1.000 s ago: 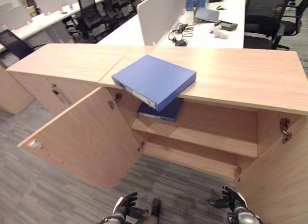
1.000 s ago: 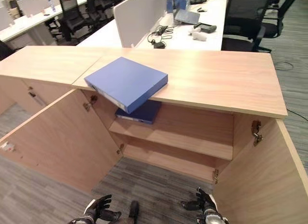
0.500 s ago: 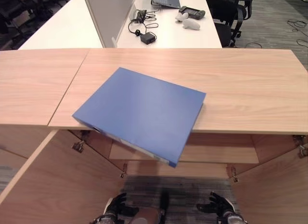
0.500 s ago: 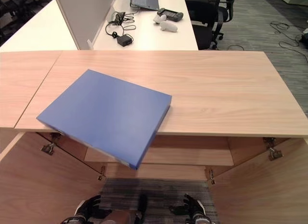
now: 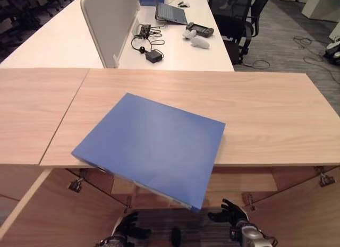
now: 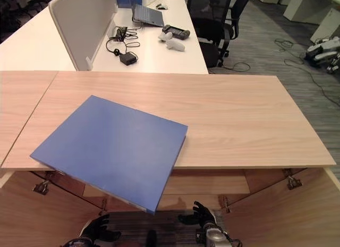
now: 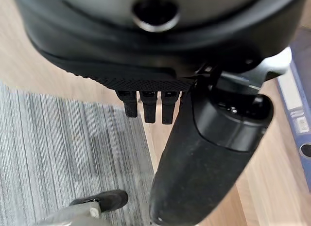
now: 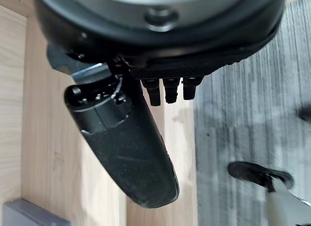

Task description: Put the empty folder in the office cabinet

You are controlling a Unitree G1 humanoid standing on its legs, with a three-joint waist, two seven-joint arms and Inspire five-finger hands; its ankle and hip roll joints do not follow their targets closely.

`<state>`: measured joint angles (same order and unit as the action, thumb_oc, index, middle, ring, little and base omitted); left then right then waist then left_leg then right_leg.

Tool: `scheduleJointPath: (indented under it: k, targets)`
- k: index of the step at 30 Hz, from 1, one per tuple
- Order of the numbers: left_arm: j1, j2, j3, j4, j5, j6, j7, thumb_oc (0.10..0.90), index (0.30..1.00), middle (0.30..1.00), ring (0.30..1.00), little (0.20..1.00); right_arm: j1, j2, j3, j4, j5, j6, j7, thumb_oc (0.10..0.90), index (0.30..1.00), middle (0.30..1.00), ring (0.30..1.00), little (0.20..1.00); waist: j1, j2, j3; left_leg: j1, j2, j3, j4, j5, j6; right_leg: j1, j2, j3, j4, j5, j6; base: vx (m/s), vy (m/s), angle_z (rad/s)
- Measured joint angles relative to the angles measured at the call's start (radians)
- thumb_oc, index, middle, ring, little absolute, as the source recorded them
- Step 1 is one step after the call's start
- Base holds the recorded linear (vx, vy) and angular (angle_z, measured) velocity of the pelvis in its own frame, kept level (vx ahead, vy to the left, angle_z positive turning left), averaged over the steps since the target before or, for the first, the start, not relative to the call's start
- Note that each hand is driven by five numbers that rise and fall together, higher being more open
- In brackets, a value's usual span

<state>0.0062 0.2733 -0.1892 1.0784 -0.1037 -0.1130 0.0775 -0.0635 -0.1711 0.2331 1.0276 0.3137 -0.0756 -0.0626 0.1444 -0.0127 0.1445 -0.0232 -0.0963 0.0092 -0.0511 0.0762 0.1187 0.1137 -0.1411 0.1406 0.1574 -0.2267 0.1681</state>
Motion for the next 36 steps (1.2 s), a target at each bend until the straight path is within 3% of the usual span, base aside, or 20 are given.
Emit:
scheduleJointPath:
  k: [4,6,11,17,19,20,22,25,27,28,29,30,31,34,36]
  targets:
    - [0.035,0.008,0.009,0.002,-0.002,0.001,0.003,0.8,0.9,0.9,0.9,0.9,0.013,0.0,0.007,-0.003,0.0,0.0,0.0,0.8,0.9,0.9,0.9,0.9,0.014,-0.025,-0.008,-0.014,-0.002,0.011,-0.011,0.011,-0.036,0.003,-0.027,0.001,-0.115,0.069,-0.005,-0.1,-0.147,-0.08]
    - [0.063,-0.006,0.007,-0.006,-0.003,0.002,-0.002,0.8,0.9,0.9,0.9,0.9,0.025,-0.015,0.007,-0.004,0.0,0.0,0.0,0.8,0.9,0.9,0.9,0.9,0.022,-0.011,-0.013,-0.034,0.046,0.009,-0.01,0.028,-0.078,0.022,0.017,0.001,-0.209,0.129,-0.051,-0.17,-0.198,-0.13]
    - [0.084,-0.014,0.003,0.001,-0.003,0.002,-0.001,0.8,0.9,0.9,0.9,0.9,0.069,-0.052,0.004,0.0,0.0,0.001,-0.002,0.8,0.9,0.9,0.9,0.9,0.022,0.001,-0.008,-0.044,0.115,-0.021,-0.001,0.052,-0.146,0.041,0.096,-0.015,-0.245,0.168,-0.115,-0.13,-0.164,0.12]
    - [0.081,-0.033,-0.002,0.005,-0.002,0.001,-0.002,0.8,0.9,0.9,0.9,0.9,0.085,-0.108,-0.012,0.002,0.002,-0.002,-0.003,0.8,0.9,0.9,0.9,0.9,0.002,0.071,0.029,-0.031,0.166,-0.068,-0.007,0.101,-0.208,0.069,0.159,-0.056,-0.251,0.186,-0.157,-0.17,-0.132,0.22]
    - [0.06,-0.047,0.002,0.022,-0.006,0.001,-0.001,0.8,0.9,0.9,0.9,0.9,0.08,-0.12,-0.011,0.002,0.002,-0.003,-0.003,0.8,0.9,0.9,0.9,0.9,-0.004,0.09,0.058,-0.04,0.174,-0.062,-0.007,0.146,-0.272,0.067,0.166,-0.072,-0.252,0.199,-0.178,-0.16,-0.055,0.15]
    - [0.049,-0.053,0.012,0.034,-0.009,0.001,-0.001,0.8,0.9,0.9,0.9,0.9,0.078,-0.119,-0.01,0.003,0.002,-0.002,-0.003,0.8,0.9,0.9,0.9,0.9,-0.005,0.077,0.075,-0.046,0.179,-0.021,0.009,0.122,-0.285,0.055,0.151,-0.078,-0.251,0.222,-0.212,-0.28,-0.048,-0.01]
    - [0.046,-0.052,0.034,0.058,-0.009,0.001,0.001,0.8,0.9,0.9,0.9,0.9,0.088,-0.113,-0.01,0.002,0.002,-0.003,-0.003,0.8,0.9,0.9,0.9,0.9,-0.016,0.054,0.079,-0.038,0.18,0.028,0.076,0.06,-0.272,0.048,0.115,-0.092,-0.244,0.241,-0.202,-0.23,-0.013,0.01]
    - [0.046,-0.027,0.034,0.082,-0.007,0.002,0.005,0.8,0.9,0.9,0.9,0.9,0.112,-0.114,-0.013,0.003,0.003,-0.001,-0.002,0.8,0.9,0.9,0.9,0.9,-0.066,0.005,0.08,0.014,0.183,0.031,0.19,-0.024,-0.294,0.052,0.038,-0.126,-0.243,0.25,-0.194,-0.11,0.03,0.29]
    - [0.049,-0.02,0.023,0.09,-0.004,0.005,0.004,0.8,0.9,0.9,0.9,0.9,0.115,-0.13,-0.014,-0.003,0.004,-0.001,-0.002,0.8,0.9,0.9,0.9,0.9,-0.12,0.015,0.074,0.14,0.242,0.014,0.188,-0.075,-0.323,0.052,0.016,-0.149,-0.243,0.255,-0.164,-0.07,0.08,0.37]
    - [0.044,-0.021,0.018,0.091,-0.003,0.005,0.002,0.8,0.9,0.9,0.9,0.9,0.116,-0.134,-0.015,-0.006,0.004,-0.004,-0.002,0.8,0.9,0.9,0.9,0.9,-0.139,0.021,0.072,0.169,0.253,0.018,0.172,-0.073,-0.32,0.052,0.016,-0.156,-0.243,0.252,-0.147,0.01,0.064,0.7]
    - [0.031,-0.03,-0.008,0.069,0.0,0.004,-0.003,0.8,0.9,0.9,0.9,0.9,0.128,-0.143,-0.031,-0.007,0.005,-0.005,0.0,0.8,0.9,0.9,0.9,0.9,-0.152,0.045,0.055,0.206,0.251,0.031,0.052,-0.093,-0.287,0.035,0.013,-0.173,-0.243,0.257,-0.096,0.02,0.083,0.74]
    - [0.022,-0.037,-0.018,0.045,0.003,0.001,-0.006,0.8,0.9,0.9,0.9,0.9,0.129,-0.139,-0.049,-0.004,0.005,-0.003,0.0,0.8,0.9,0.9,0.9,0.9,-0.155,0.053,0.053,0.227,0.249,0.07,-0.007,-0.105,-0.264,0.027,0.015,-0.187,-0.244,0.261,-0.075,0.03,0.067,0.6]
    - [0.017,-0.039,-0.021,0.035,0.004,-0.002,-0.007,0.8,0.9,0.9,0.9,0.9,0.125,-0.127,-0.053,0.002,0.005,0.0,-0.001,0.8,0.9,0.9,0.9,0.9,-0.147,0.044,0.054,0.235,0.246,0.07,-0.031,-0.11,-0.252,0.021,0.008,-0.183,-0.245,0.265,-0.064,0.02,0.06,0.07]
    - [0.024,-0.023,-0.026,0.034,0.011,0.004,-0.011,0.8,0.9,0.9,0.9,0.9,0.123,-0.035,-0.049,0.006,0.005,0.007,0.011,0.8,0.9,0.9,0.9,0.9,-0.111,-0.03,0.02,0.236,0.19,0.092,-0.03,-0.108,-0.224,0.013,-0.043,-0.15,-0.244,0.275,-0.05,0.01,0.1,-0.18]
    - [0.033,-0.014,-0.036,0.027,0.011,0.004,-0.011,0.8,0.9,0.9,0.9,0.9,0.118,-0.011,-0.049,0.004,0.005,0.006,0.012,0.8,0.9,0.9,0.9,0.9,-0.108,-0.037,0.013,0.24,0.177,0.092,-0.031,-0.105,-0.214,0.018,-0.054,-0.15,-0.243,0.278,-0.038,0.01,0.08,0.05]
